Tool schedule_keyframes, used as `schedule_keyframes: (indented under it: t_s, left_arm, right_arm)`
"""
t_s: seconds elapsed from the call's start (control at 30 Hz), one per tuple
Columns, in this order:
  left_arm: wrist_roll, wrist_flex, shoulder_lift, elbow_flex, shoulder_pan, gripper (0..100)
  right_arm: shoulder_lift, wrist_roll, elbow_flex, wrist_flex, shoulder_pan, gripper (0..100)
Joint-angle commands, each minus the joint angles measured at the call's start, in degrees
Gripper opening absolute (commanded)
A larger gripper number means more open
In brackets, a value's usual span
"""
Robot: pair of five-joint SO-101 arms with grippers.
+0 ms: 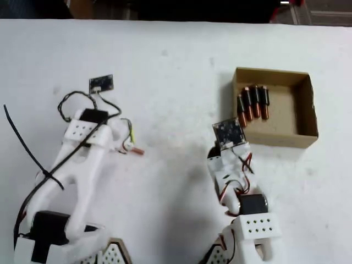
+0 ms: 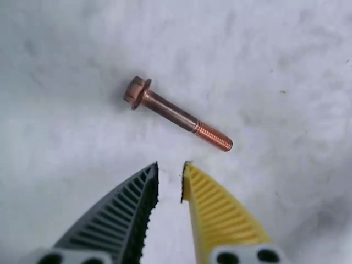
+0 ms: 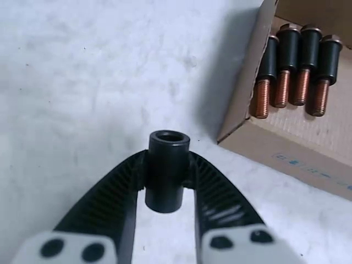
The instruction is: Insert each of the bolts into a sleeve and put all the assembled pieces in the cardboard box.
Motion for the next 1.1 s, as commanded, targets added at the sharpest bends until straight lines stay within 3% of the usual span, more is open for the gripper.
schedule_keyframes:
  t_s: [0.0, 0.27, 0.47, 0.8, 0.9, 1.07]
  left_arm:
    - [0.79, -0.79, -2.33, -0.09, 0.04, 10]
    - [14.95, -1.14, -2.24, 0.0, -0.13, 11]
    - [17.76, -1.67, -2.15, 1.58, -0.13, 11]
    - [17.76, -13.54, -2.15, 9.32, -0.22, 11]
    - [17.76, -13.8, -2.15, 9.58, -0.22, 16]
    - [19.6, -13.54, -2.15, 9.67, -0.22, 35]
  right_arm:
    - [-1.01, 0.09, -0.26, -1.63, 0.48, 1.6]
    - [-1.01, 0.09, -0.26, -1.63, 0.48, 1.6]
    - [-1.01, 0.09, -0.26, -1.63, 0.48, 1.6]
    - [-1.01, 0.09, -0.26, -1.63, 0.48, 1.6]
    - [-1.01, 0.09, -0.26, -1.63, 0.48, 1.6]
    - [-1.01, 0.09, -0.18, -1.63, 0.48, 1.6]
